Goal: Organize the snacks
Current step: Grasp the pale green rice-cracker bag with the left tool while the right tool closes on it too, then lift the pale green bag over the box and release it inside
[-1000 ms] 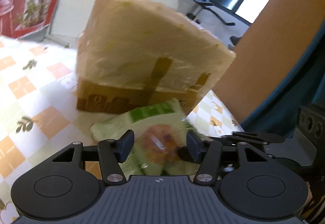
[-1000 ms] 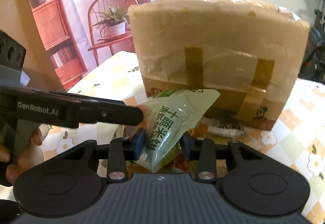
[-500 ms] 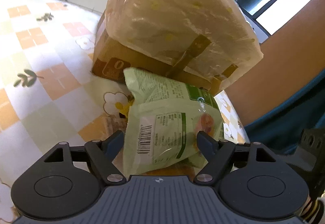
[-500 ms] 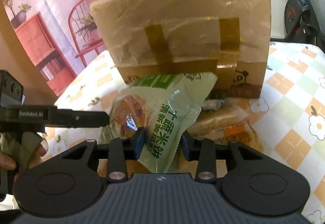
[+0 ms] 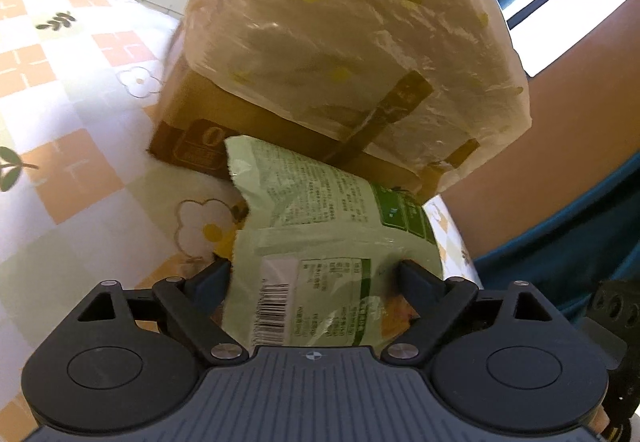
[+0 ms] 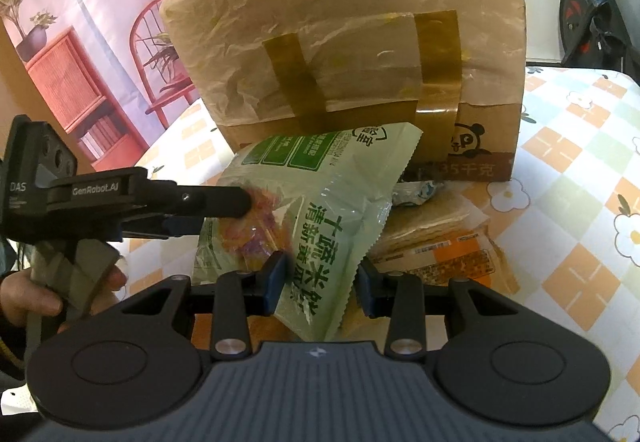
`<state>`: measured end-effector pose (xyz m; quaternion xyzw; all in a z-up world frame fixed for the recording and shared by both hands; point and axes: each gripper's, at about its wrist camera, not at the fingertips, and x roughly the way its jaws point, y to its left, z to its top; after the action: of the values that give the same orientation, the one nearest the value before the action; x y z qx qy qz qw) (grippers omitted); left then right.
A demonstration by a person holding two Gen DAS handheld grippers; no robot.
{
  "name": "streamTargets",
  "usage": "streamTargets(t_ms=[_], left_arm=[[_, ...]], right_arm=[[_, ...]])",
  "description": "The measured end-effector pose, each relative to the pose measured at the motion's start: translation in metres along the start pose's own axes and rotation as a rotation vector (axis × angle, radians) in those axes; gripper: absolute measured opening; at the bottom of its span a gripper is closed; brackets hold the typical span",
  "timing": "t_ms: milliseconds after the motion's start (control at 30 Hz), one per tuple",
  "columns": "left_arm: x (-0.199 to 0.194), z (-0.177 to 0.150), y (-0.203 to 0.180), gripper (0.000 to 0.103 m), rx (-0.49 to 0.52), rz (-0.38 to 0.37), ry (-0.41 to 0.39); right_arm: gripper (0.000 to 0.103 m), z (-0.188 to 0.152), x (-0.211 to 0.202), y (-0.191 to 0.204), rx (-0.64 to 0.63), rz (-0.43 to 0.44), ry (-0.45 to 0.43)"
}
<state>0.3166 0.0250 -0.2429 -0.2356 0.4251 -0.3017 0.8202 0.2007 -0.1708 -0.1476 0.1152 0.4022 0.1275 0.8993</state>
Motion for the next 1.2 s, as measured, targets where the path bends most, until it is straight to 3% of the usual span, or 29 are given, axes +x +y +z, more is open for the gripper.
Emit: streamTargets(t_ms=[167, 433, 867, 1200], left_arm=[[-0.002, -0.001, -0.005, 0.084, 0.017, -0.024, -0.001], [-0.026, 0.0, -0.019, 0.082, 0.046, -0.036, -0.05], [-0.101, 0.017, -0.083, 0.081, 0.179, -0.027, -0.224], [-0.106, 0.051, -0.121, 0.081, 0.243, -0.019, -0.281]], right_arm=[[0.04, 0.001, 0.0, 0.001, 0.009, -0.002, -0.001], [0.039, 0.007, -0.009, 0.011, -0.023, -0.004, -0.037], [0.039, 0.034, -0.066, 0.048, -0.12, 0.051, -0.2], [0.039, 0.071, -0.088, 0.056, -0.121, 0.036, -0.288]])
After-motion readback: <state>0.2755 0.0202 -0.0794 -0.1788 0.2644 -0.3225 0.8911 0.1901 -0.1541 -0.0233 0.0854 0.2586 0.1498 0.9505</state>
